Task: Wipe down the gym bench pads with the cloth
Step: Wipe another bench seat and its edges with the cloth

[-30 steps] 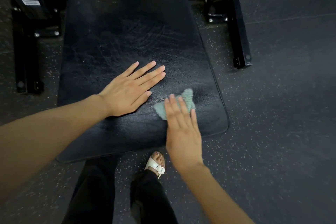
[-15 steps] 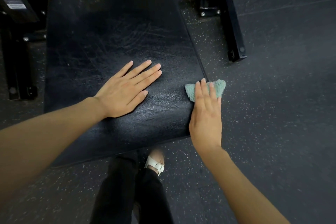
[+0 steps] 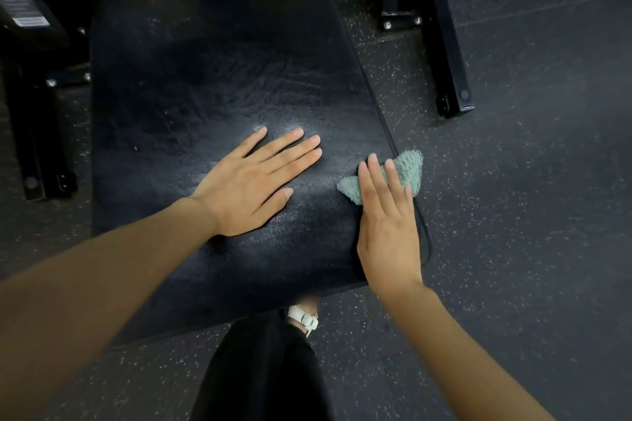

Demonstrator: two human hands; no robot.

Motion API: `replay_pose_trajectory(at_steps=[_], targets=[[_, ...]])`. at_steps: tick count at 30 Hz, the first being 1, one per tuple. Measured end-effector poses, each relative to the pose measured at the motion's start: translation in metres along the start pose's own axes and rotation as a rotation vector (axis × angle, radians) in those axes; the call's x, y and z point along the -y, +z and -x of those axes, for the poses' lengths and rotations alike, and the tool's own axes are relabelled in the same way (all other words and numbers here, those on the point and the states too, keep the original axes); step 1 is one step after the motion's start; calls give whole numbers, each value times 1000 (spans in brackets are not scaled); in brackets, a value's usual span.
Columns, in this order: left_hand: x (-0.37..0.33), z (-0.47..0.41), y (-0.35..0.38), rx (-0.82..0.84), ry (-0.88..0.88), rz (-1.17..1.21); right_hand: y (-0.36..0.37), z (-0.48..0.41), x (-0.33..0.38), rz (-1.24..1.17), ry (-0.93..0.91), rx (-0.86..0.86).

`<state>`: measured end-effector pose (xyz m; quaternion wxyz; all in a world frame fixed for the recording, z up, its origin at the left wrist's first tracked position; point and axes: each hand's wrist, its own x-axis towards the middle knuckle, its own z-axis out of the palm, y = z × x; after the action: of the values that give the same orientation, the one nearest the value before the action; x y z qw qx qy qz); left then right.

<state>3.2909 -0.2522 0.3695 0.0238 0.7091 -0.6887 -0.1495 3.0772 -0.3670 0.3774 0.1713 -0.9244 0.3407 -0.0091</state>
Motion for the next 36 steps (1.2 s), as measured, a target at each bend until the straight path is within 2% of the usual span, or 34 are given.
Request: replay_pose_trajectory(at_steps=[5,11,16,25,36], targets=[[4,-4,0,1,7,-18,1,-54,2,92,-58,29],[9,-7,-2,7,11,-8,4,-97,3,3,-74,3],[12,-9,-2,-7,16,-7,0,-71,2,28,-61,15],[16,-12,-2,-23,17,-14,-1,40,4,-45,-14,51],[18,-13,0,-57,8,-26,-3,-11,0,2,-37,28]])
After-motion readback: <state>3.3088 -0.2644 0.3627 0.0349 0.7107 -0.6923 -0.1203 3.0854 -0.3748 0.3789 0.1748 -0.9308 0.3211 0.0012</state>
